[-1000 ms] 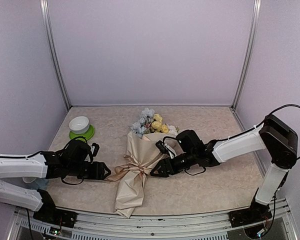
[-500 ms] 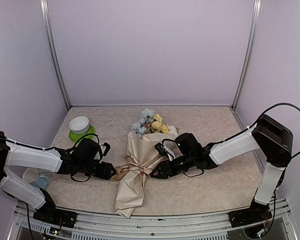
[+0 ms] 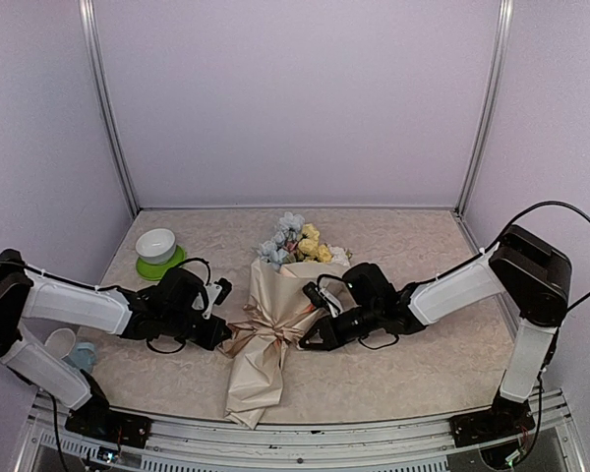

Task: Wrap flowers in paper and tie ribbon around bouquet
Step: Tie the half-tied ribbon around the folded bouquet.

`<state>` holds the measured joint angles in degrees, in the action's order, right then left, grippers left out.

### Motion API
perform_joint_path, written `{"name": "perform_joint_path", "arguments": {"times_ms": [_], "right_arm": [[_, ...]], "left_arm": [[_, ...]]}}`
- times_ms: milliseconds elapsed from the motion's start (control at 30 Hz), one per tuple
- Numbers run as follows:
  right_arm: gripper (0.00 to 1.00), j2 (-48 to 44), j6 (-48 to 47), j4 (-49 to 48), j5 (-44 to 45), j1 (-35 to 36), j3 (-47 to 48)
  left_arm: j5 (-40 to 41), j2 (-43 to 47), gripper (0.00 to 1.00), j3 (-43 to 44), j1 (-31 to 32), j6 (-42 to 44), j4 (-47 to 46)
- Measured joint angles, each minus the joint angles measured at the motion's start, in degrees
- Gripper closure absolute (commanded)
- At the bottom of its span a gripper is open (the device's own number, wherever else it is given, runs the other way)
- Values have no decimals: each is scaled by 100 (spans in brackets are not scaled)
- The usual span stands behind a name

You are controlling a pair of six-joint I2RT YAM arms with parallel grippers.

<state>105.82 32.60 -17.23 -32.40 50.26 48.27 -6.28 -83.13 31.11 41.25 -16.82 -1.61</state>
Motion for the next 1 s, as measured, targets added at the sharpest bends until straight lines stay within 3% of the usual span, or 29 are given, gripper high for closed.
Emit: {"name": "perform_joint_path", "arguments": {"times_ms": [367,1000], "right_arm": [[100,-11,79,-146,-149,0,-236],[100,-63,352,-413,-190,118,-850]], "left_arm": [[68,621,100,61,-66,129,-52],[22,-348,100,407,-686,120,-328]]}}
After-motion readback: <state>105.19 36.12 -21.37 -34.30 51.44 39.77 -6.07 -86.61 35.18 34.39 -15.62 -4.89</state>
